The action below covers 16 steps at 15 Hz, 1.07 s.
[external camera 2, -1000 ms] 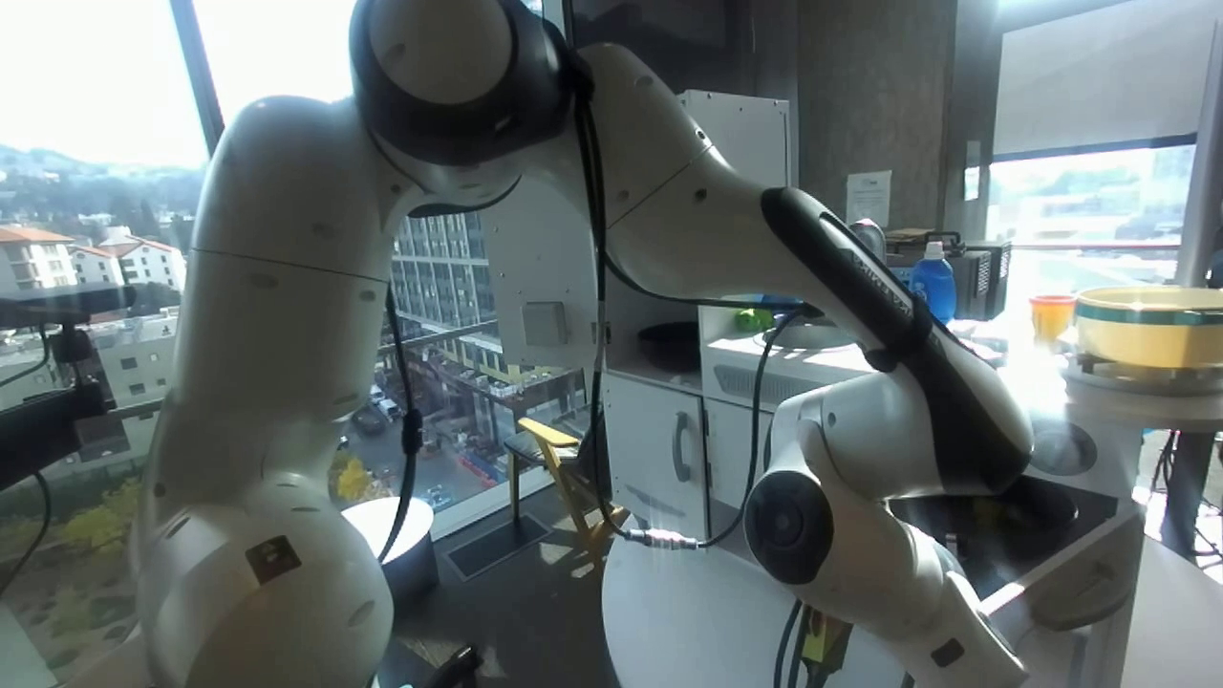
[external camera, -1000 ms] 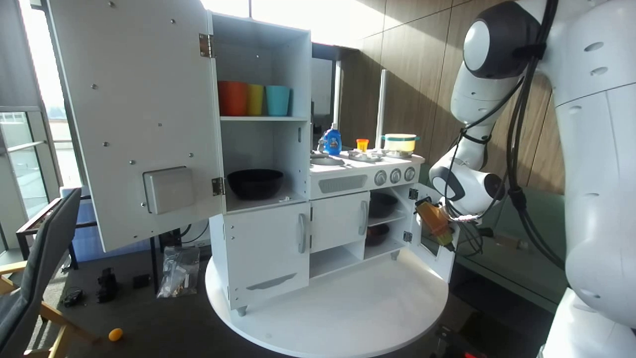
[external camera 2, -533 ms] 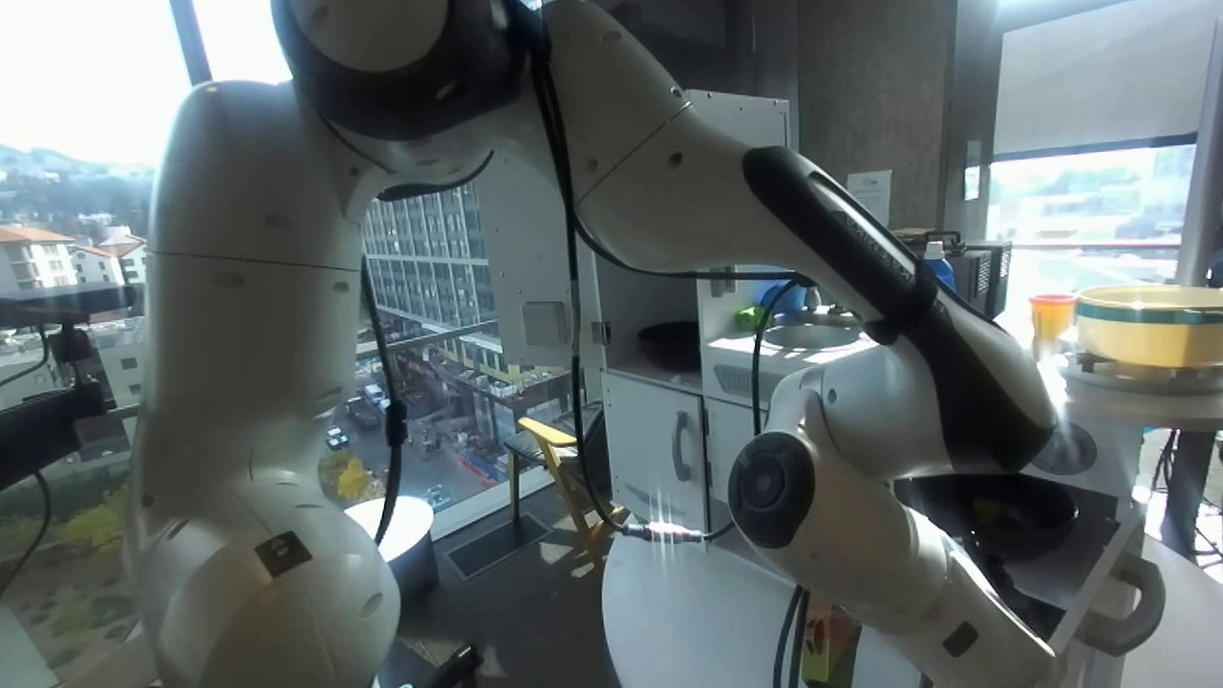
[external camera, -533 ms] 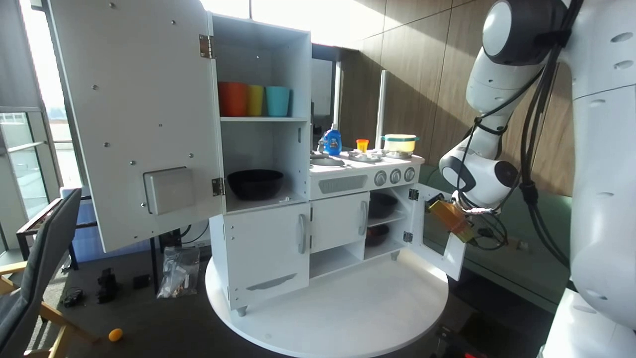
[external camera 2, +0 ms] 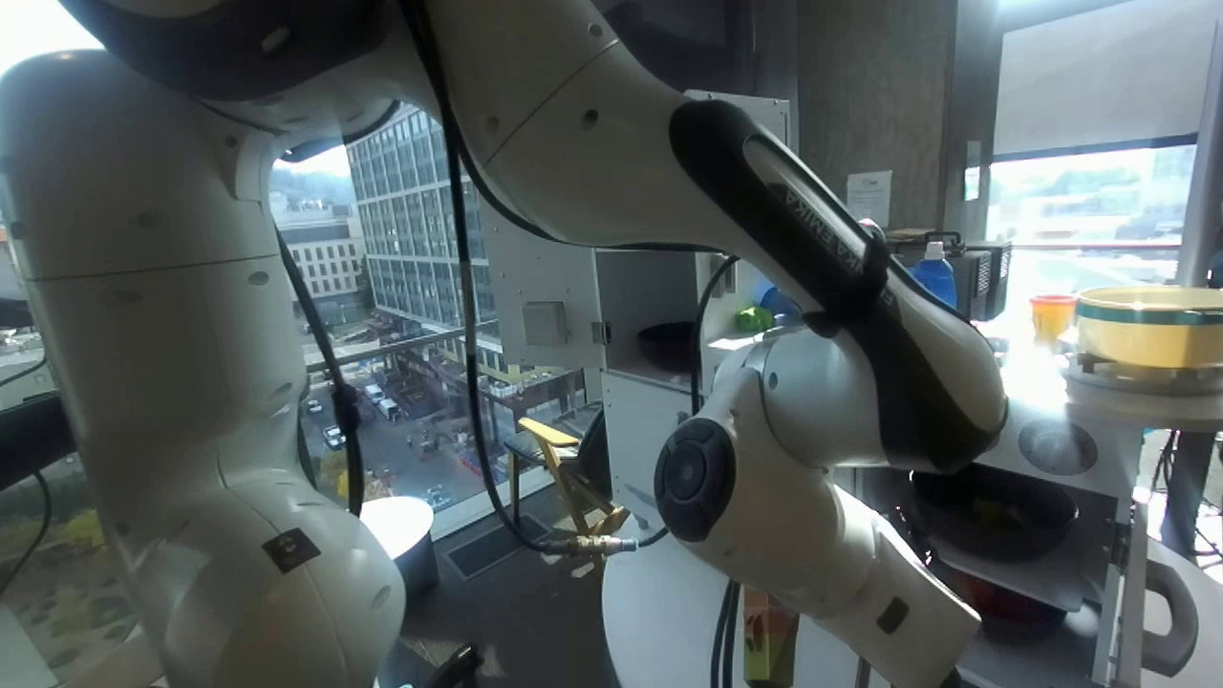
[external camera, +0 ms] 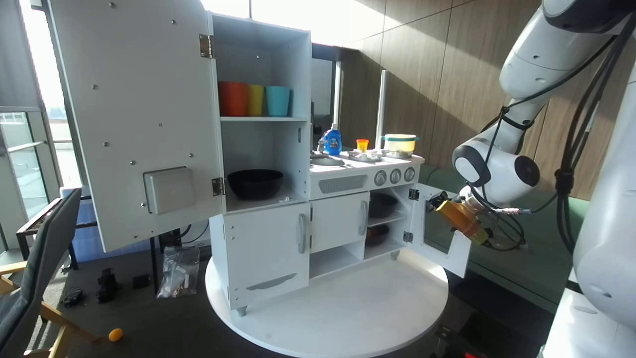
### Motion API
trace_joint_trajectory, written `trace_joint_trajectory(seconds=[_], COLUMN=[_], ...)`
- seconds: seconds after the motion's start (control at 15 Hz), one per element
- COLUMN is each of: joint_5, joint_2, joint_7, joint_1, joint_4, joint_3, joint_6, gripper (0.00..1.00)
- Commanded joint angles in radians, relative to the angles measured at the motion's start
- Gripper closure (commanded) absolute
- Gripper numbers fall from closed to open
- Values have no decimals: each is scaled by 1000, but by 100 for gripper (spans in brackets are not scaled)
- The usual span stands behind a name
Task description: Open the oven then remove the bowl from the oven and close the door.
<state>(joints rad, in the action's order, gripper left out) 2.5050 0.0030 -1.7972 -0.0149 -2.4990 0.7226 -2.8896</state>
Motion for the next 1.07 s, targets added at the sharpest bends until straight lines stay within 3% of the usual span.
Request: trace_joint_trajectory(seconds=[0.0,0.2,0.6,1.0], joint_5=[18,15,15,14], joint_2=[-128,-140,-34,82], joint_7=[-37,9,186,279], joint_1=[24,2,-51,-12], joint_4=[-65,-40,64,144], joint_3=[-31,-90,-217,-244], joint_6=[-48,-92,-112,-112], gripper=[0,0,0,0])
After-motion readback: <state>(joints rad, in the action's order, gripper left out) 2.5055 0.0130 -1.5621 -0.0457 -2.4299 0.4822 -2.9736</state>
